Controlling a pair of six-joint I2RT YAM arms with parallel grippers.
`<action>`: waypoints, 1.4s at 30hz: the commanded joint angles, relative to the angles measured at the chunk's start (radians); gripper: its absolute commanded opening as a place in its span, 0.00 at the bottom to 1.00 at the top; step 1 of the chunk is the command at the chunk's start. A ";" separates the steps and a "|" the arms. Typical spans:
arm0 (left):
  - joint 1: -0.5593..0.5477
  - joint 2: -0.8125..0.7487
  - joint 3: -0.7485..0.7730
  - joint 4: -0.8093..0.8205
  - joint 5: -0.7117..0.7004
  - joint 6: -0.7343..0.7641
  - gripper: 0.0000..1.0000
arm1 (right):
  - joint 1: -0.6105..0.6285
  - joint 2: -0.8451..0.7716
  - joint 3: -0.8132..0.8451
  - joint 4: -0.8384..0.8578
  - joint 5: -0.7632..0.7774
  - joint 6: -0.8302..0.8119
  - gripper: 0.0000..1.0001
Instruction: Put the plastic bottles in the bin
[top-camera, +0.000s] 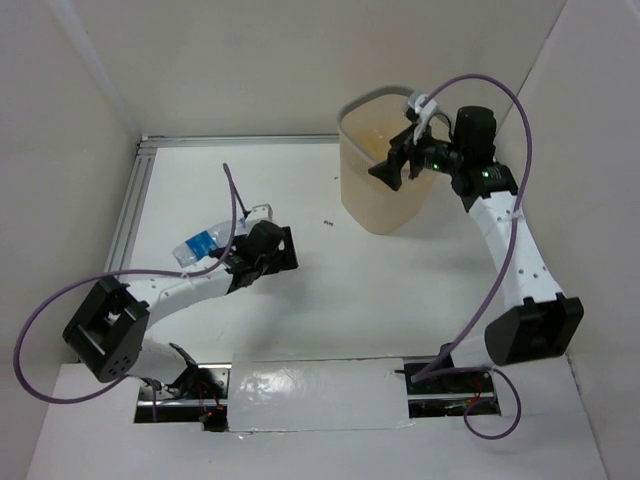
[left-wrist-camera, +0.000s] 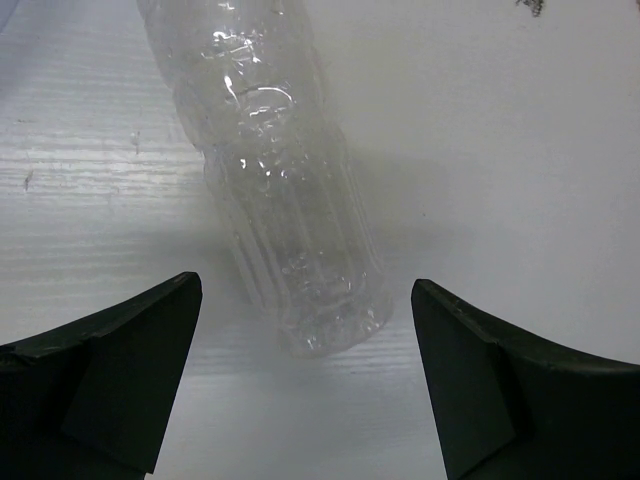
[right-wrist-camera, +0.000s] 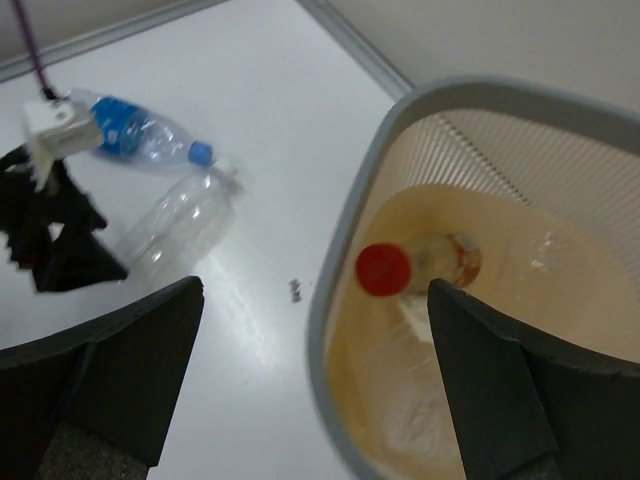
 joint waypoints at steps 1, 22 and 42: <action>-0.005 0.066 0.076 -0.002 -0.078 0.008 0.99 | 0.009 -0.162 -0.089 -0.072 -0.062 -0.088 1.00; -0.033 0.314 0.219 -0.032 -0.087 0.006 0.50 | -0.141 -0.585 -0.433 -0.270 -0.143 -0.200 1.00; -0.183 0.105 0.691 0.203 0.274 0.242 0.22 | -0.173 -0.713 -0.666 -0.666 -0.125 -0.680 0.00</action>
